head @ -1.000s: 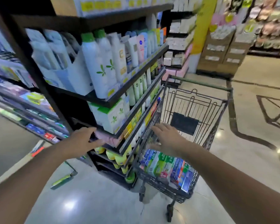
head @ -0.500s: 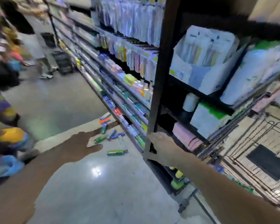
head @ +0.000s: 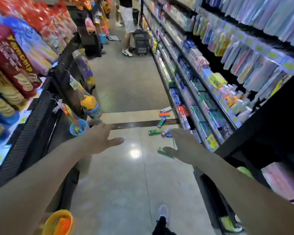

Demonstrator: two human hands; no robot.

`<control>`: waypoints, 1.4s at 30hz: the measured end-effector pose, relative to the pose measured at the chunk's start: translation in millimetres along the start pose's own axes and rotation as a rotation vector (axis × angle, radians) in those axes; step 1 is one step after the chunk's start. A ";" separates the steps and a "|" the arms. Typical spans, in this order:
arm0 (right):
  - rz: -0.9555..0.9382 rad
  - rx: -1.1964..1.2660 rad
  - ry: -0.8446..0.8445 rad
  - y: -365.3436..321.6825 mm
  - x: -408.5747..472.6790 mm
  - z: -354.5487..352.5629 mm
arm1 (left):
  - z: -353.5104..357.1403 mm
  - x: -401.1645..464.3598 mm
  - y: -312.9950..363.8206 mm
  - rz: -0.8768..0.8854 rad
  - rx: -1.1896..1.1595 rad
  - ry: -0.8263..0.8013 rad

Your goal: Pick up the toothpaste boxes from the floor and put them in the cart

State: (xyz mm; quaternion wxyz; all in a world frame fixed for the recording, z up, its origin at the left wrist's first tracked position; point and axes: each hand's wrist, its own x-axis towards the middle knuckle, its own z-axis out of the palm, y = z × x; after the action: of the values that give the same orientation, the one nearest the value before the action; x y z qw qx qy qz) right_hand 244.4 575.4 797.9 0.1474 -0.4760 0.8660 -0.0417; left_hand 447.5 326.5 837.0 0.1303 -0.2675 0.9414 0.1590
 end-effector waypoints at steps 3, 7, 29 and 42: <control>0.004 -0.020 0.006 13.6 50.8 -1.2 | -7.0 32.7 -7.1 -0.063 -0.028 -0.008; -0.032 -0.015 0.012 34.5 102.2 -12.4 | -27.7 69.2 -0.9 -0.120 -0.053 -0.003; -0.035 -0.027 -0.067 79.1 436.6 -63.8 | -108.5 371.3 -100.5 -0.194 -0.138 -0.042; 0.199 0.038 -0.064 88.6 618.8 -88.4 | -178.3 593.0 -168.8 -0.021 -0.045 -0.184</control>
State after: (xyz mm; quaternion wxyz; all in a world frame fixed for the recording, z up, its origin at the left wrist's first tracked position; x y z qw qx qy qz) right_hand -165.1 99.7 730.0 0.1874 -0.3857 0.9030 -0.0282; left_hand 22.9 -149.5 765.7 0.2117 -0.2645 0.9187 0.2028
